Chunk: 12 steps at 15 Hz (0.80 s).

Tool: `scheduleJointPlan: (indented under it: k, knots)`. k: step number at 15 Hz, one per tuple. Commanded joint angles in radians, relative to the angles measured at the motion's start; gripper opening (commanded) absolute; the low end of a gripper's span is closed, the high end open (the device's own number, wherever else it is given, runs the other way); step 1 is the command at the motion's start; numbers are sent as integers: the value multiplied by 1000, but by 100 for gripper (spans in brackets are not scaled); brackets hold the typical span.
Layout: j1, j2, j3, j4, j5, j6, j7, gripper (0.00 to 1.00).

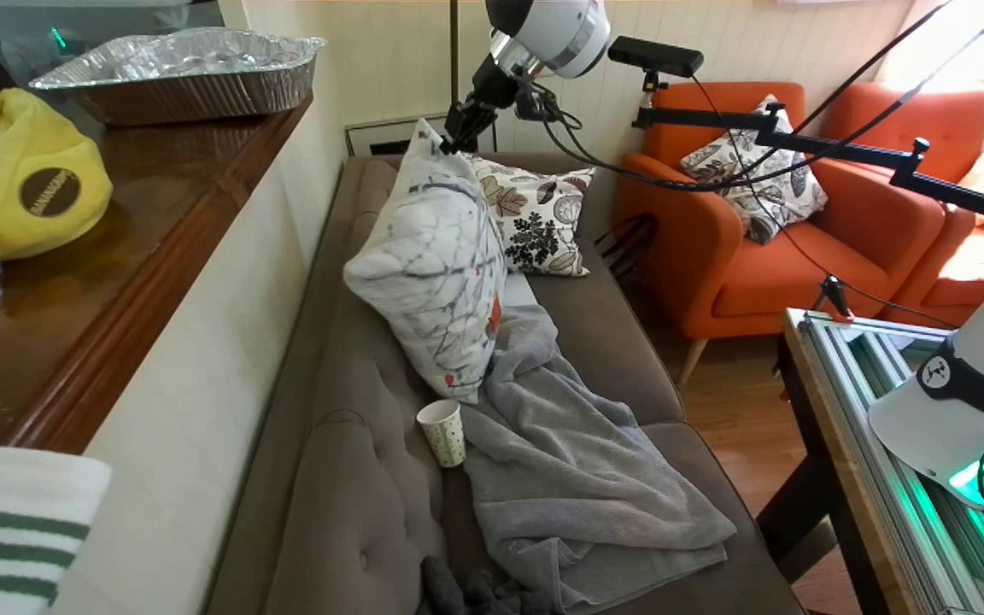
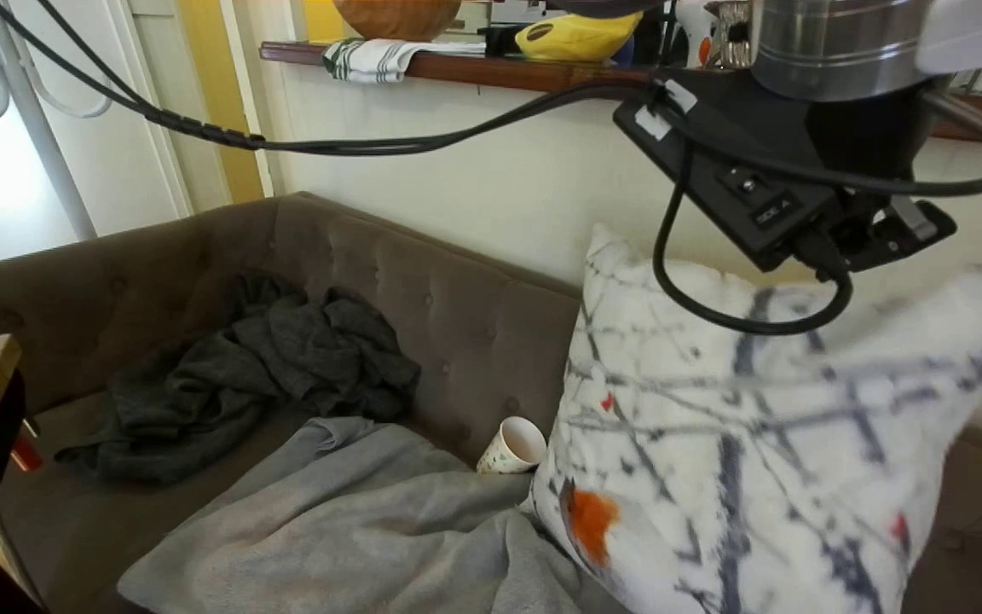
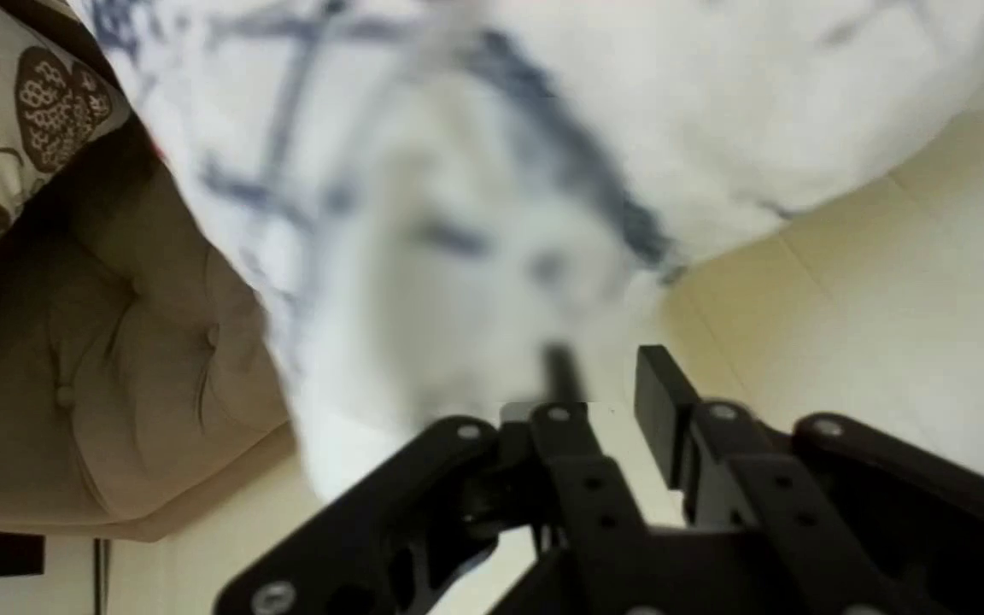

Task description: Move the white pillow to the right

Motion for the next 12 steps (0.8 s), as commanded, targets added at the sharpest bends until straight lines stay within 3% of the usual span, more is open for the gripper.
scheduleJointPlan:
  k: [1,3,7,9,12]
  knots:
    - [0,1,3,61,-51,23,83,56]
    - [17,-33,0,63,-92,23,114,70]
    - [81,-130,-42,-1,-316,-35,285,97]
    - [97,-208,-33,-60,-404,-90,353,100]
    - [116,-346,-9,-180,-454,-206,341,100]
